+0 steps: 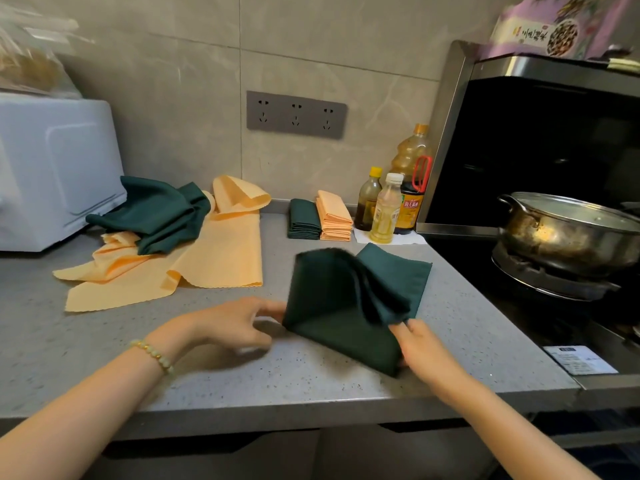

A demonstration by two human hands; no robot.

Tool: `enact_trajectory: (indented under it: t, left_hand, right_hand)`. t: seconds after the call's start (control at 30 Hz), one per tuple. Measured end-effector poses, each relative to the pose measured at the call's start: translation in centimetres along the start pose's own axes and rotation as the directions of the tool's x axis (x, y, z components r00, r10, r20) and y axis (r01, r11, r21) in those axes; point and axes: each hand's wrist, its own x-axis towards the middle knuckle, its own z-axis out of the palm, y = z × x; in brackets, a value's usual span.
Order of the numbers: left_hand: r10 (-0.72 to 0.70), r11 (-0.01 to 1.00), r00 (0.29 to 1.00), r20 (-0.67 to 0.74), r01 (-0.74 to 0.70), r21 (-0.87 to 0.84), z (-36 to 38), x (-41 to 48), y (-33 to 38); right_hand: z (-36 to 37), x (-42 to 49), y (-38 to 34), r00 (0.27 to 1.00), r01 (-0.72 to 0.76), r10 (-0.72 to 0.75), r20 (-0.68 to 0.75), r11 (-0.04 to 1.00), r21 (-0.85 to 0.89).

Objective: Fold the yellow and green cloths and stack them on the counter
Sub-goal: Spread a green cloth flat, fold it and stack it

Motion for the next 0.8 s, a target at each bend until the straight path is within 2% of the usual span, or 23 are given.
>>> enact_trajectory:
  t: [0.03, 0.1, 0.13, 0.2, 0.33, 0.47, 0.53, 0.8]
  left_hand:
    - [0.028, 0.999, 0.999, -0.043, -0.027, 0.019, 0.3, 0.5, 0.5]
    - [0.019, 1.0, 0.991, -0.132, -0.02, -0.01, 1.1, 1.4, 1.7]
    - [-0.026, 0.999, 0.988, -0.15, 0.023, -0.022, 1.6, 1.8, 2.3]
    - [-0.128, 0.991, 0.983, -0.13, 0.132, 0.03, 2.4, 2.6, 2.9]
    - [-0.28, 0.96, 0.96, -0.008, 0.28, -0.006, 2.8, 4.1, 4.1]
    - [-0.288, 0.957, 0.941, -0.18, 0.275, -0.094, 1.3, 6.5, 4.5]
    - [-0.273, 0.962, 0.928, -0.254, 0.268, -0.058, 1.2, 7.8, 4.3]
    - [-0.318, 0.937, 0.881, -0.35, 0.349, 0.027, 2.1, 10.1, 3.3]
  right_hand:
    - [-0.4, 0.4, 0.2, 0.999, 0.004, -0.004, -0.038, 1.0, 0.009]
    - [-0.9, 0.9, 1.1, 0.987, 0.113, -0.122, -0.104, 0.989, -0.092]
    - [-1.1, 1.1, 1.6, 0.98, 0.135, -0.158, -0.123, 0.975, -0.177]
    - [-1.8, 1.6, 2.4, 0.981, 0.092, -0.134, -0.141, 0.958, -0.273]
    - [-3.0, 3.2, 2.7, 0.992, -0.008, -0.024, -0.124, 0.969, -0.248]
    - [-3.2, 5.0, 2.5, 0.988, -0.032, -0.014, -0.151, 0.954, -0.297]
    - [-3.1, 5.5, 2.6, 0.985, -0.04, -0.019, -0.17, 0.94, -0.338]
    - [-3.2, 5.9, 3.5, 0.974, -0.089, 0.029, -0.225, 0.961, -0.262]
